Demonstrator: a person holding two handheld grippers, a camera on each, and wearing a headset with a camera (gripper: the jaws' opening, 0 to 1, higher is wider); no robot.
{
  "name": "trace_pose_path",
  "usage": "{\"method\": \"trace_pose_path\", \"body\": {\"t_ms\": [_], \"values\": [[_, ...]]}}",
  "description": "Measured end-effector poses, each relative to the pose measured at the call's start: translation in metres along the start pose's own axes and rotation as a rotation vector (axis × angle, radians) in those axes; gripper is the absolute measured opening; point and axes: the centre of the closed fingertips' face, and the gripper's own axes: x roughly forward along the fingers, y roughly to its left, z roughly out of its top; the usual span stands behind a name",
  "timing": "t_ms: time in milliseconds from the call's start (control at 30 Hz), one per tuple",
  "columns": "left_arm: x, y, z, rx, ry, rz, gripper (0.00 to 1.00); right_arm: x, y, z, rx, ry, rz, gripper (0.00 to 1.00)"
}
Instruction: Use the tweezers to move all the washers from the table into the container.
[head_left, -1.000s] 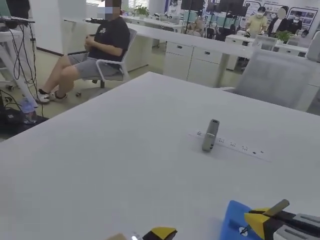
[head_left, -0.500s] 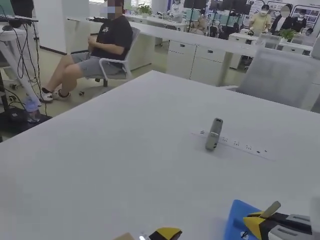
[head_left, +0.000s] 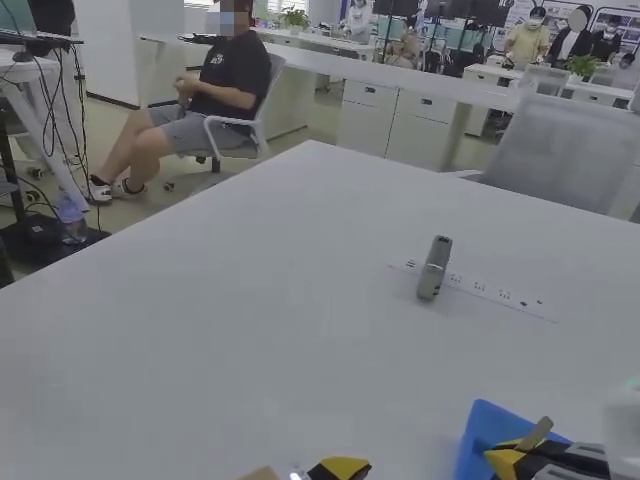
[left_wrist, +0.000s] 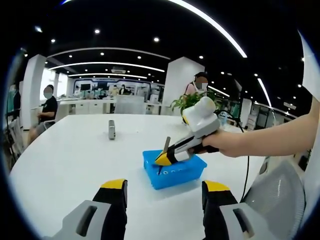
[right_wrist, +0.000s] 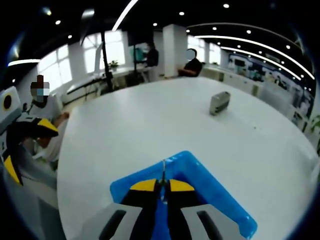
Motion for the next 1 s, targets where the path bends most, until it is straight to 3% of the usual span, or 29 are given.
{"method": "trace_pose_path", "body": {"t_ms": [300,600,800,1000], "values": [[0.000,-0.001,-0.001,0.002,0.005,-0.003,0.59,-0.003,0.000,0.001,0.024,-0.011,0.002,0.04],[0.000,0.000,-0.001,0.001,0.006,-0.001,0.59,-0.013,-0.003,0.018,0.020,-0.060,-0.020,0.04],[0.000,0.000,-0.001,0.000,0.004,-0.003,0.59,-0.025,-0.004,0.031,0.026,-0.110,-0.034,0.04],[-0.002,0.001,0.003,-0.016,-0.020,-0.001,0.59,-0.044,0.001,0.032,-0.003,-0.124,-0.052,0.04]]}}
